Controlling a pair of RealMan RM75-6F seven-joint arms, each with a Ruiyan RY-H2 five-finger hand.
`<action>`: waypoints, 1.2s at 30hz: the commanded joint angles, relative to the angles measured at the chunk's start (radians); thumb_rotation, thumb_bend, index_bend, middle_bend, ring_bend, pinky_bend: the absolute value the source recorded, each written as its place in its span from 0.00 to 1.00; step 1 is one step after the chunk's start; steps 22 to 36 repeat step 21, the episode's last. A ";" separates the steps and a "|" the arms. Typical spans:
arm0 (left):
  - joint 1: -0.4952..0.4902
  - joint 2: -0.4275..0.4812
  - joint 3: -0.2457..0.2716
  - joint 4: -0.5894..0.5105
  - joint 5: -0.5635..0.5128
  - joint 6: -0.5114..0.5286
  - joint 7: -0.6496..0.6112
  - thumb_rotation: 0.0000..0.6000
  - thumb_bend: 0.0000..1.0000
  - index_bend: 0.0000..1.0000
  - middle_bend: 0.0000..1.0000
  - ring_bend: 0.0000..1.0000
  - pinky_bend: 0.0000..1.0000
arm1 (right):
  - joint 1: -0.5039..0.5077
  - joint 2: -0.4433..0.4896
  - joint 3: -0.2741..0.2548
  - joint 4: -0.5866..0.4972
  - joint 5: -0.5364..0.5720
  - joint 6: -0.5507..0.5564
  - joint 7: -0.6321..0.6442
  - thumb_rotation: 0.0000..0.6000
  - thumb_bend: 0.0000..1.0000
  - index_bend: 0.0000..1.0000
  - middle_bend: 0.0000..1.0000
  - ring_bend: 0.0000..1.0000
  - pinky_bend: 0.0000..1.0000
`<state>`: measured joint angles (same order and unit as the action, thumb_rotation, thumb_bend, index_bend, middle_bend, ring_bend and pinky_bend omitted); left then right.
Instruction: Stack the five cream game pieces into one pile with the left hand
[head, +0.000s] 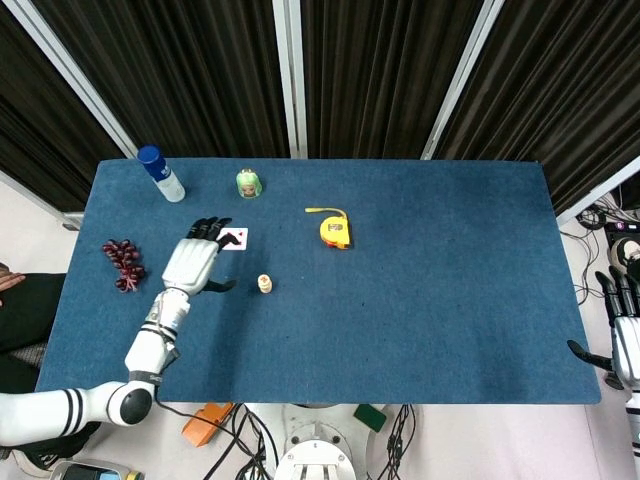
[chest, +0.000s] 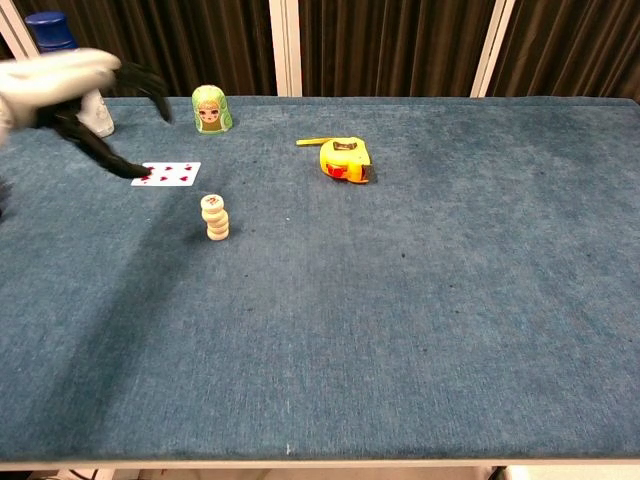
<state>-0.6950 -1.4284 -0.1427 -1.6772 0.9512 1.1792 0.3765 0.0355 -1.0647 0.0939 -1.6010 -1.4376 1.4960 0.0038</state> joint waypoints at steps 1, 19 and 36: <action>0.098 0.044 0.037 0.011 0.101 0.119 -0.086 1.00 0.14 0.29 0.08 0.00 0.00 | 0.002 0.006 -0.001 0.004 0.002 -0.011 0.030 1.00 0.17 0.00 0.04 0.00 0.05; 0.505 0.182 0.218 0.097 0.390 0.474 -0.369 1.00 0.12 0.29 0.09 0.00 0.00 | 0.003 0.008 -0.024 -0.012 -0.079 0.016 0.081 1.00 0.17 0.00 0.04 0.00 0.05; 0.522 0.190 0.222 0.092 0.387 0.469 -0.369 1.00 0.12 0.29 0.09 0.00 0.00 | 0.007 0.008 -0.027 -0.016 -0.082 0.008 0.071 1.00 0.17 0.00 0.04 0.00 0.05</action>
